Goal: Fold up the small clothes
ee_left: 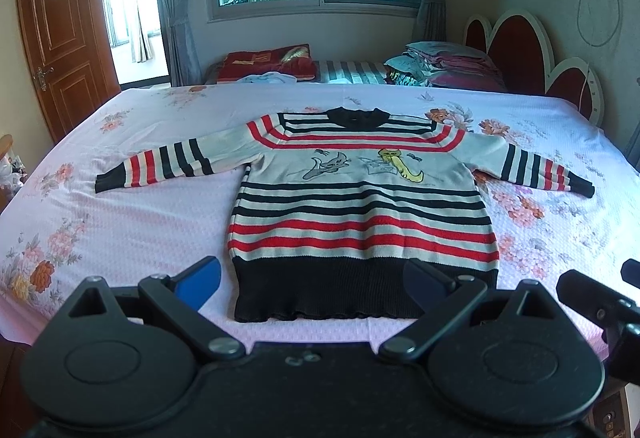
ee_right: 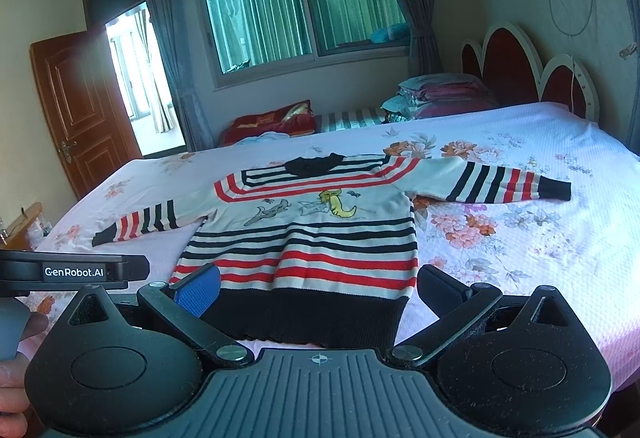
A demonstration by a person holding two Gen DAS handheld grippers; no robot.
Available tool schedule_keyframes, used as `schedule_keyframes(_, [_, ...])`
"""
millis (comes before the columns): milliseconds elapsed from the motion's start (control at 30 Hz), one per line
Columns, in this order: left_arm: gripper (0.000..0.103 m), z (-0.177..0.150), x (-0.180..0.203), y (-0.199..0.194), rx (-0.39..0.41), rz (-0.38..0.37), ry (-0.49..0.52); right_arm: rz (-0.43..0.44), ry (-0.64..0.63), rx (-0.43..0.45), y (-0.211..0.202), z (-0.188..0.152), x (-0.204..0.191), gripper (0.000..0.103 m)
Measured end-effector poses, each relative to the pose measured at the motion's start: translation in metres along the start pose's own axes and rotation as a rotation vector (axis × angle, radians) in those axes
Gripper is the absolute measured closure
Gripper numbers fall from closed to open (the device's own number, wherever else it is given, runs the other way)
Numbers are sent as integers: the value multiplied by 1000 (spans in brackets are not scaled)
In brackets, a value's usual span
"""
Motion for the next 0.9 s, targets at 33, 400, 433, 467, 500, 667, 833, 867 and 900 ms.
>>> schedule_keyframes(33, [5,0,0,0,0,0,-1,0,1,0,0,0,0,0])
schedule_keyframes(400, [5,0,4,2,0,1,-3,-3,0,0,1,2,4,0])
schedule_keyframes(433, [5,1,5,3,0,1,-3,-4,0,0,1,2,5,0])
schedule_keyframes(467, [5,1,5,3,-1,0,-2,-3,0,1,1,3,6,0])
schedule_keyframes(500, [5,1,5,3,-1,0,-2,-3,1,0,1,3,6,0])
schedule_keyframes(667, [5,2,9,4,0,2,1,-3,2,-1,2,3,7,0])
schedule_keyframes(833, [5,4,11,6,-2,2,0,-2,3,-4,4,3,9,0])
schedule_keyframes(867, [5,4,12,7,-3,2,0,-3,3,-4,4,3,9,0])
schedule_keyframes(900, [5,4,12,7,-3,2,1,-3,3,-6,4,3,9,0])
Point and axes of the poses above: each gripper's, at about its wrist camera, not at the fingertips, and y roughly the way its jaws point, x to its right, z to its top, the point moved 9 cm from there along y, roughly the way its jaws point, and after that the axes turned 6 degrees about -y, right-handed, at the moved point
